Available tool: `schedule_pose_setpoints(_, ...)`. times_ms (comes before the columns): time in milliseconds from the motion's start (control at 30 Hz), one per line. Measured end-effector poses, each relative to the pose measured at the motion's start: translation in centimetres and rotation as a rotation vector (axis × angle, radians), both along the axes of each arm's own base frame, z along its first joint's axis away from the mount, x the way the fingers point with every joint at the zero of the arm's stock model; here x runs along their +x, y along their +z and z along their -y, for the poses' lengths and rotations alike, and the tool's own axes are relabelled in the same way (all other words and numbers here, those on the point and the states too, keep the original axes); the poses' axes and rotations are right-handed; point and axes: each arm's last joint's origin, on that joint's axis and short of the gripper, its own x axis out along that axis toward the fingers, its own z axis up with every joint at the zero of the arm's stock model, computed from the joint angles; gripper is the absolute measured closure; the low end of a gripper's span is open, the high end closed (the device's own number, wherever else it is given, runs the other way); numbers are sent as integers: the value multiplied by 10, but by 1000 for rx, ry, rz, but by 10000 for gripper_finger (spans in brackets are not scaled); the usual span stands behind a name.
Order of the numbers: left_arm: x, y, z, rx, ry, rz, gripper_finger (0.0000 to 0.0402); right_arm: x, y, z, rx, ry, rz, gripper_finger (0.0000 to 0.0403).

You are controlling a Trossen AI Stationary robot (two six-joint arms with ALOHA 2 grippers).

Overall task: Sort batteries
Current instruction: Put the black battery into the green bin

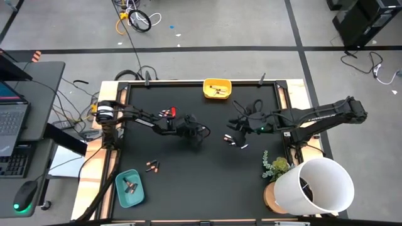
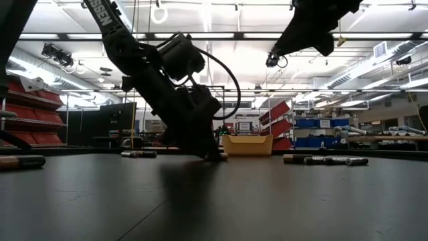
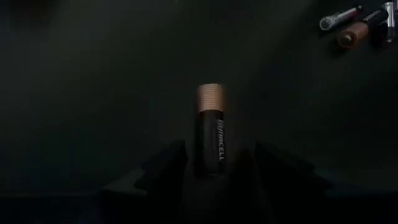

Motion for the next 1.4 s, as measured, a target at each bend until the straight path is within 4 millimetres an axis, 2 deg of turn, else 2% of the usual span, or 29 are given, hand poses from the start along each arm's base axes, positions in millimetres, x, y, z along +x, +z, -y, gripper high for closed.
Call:
schedule_pose_setpoints(200,2,-7,0,28,-51,-15,239,0,0,-1,30,-18,10,315)
schedule_pose_setpoints(433,4,-6,0,104,-168,-10,344,0,1,-1,32,-20,18,316)
schedule_pose_setpoints(633,4,-7,1,75,-149,-8,343,0,1,-1,35,-21,19,316)
schedule_pose_setpoints(800,0,7,-1,-19,-117,31,343,0,0,-1,39,-25,20,316)
schedule_pose_setpoints(867,-3,18,-3,-23,-108,54,343,0,0,-1,40,-26,20,316)
schedule_pose_setpoints(1000,-6,55,-9,12,-83,186,343,0,0,-1,39,-25,20,316)
schedule_pose_setpoints(1133,-20,88,-5,-9,-79,239,343,0,0,-1,35,-23,8,316)
schedule_pose_setpoints(1267,-49,128,15,-75,-120,252,343,0,-1,1,9,-14,-4,316)
schedule_pose_setpoints(1400,-91,154,48,-183,-171,172,343,-1,-1,11,-67,-27,-34,316)
